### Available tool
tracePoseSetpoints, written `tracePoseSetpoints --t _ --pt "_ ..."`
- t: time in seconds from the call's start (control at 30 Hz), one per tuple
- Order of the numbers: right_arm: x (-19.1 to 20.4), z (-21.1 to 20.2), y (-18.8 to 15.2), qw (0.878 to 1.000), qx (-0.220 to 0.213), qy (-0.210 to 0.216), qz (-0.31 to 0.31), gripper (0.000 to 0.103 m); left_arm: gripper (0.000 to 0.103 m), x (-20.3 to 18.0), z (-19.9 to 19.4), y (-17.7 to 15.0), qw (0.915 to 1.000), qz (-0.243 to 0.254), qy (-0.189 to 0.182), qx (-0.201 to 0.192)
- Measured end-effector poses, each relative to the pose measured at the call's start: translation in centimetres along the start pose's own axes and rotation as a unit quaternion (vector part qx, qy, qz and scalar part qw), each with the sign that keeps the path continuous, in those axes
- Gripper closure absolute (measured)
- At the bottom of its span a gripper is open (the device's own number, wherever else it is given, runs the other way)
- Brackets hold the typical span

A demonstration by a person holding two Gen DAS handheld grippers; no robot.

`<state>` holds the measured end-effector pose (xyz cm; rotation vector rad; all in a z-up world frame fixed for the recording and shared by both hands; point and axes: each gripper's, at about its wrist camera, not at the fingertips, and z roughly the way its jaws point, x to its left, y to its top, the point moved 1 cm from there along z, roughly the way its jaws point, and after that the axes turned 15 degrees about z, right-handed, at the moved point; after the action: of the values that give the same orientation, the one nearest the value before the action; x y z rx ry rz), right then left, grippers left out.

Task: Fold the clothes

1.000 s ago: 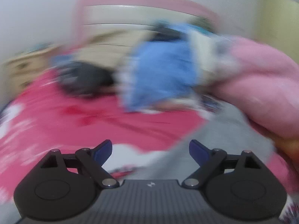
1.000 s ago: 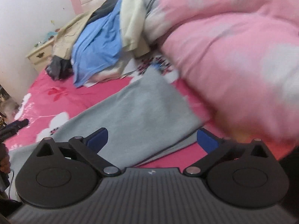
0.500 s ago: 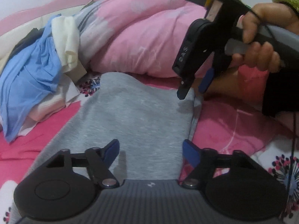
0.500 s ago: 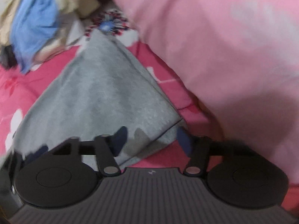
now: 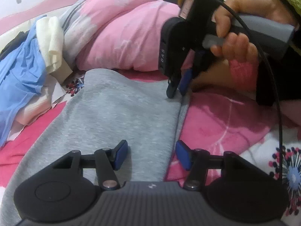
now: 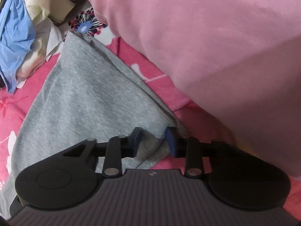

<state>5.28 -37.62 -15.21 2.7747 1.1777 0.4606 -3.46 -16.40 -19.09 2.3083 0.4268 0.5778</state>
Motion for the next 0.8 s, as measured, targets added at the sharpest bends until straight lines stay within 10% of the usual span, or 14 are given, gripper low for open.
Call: tracePoseSetpoints --t 0.53,0.8 --pt "-0.3 -2.4 -1.9 0.994 -0.05 -0.036 -0.089 0.099 0.056 -0.3 0.0 -0.3 0.9999 0.001 -0.013 -0.005" --pt "0.6 -2.7 -3.6 0.978 -0.076 -0.095 -0.168 0.082 0.031 1.3 -1.6 -1.1 0.9981 -0.052 -0.028 -0.021"
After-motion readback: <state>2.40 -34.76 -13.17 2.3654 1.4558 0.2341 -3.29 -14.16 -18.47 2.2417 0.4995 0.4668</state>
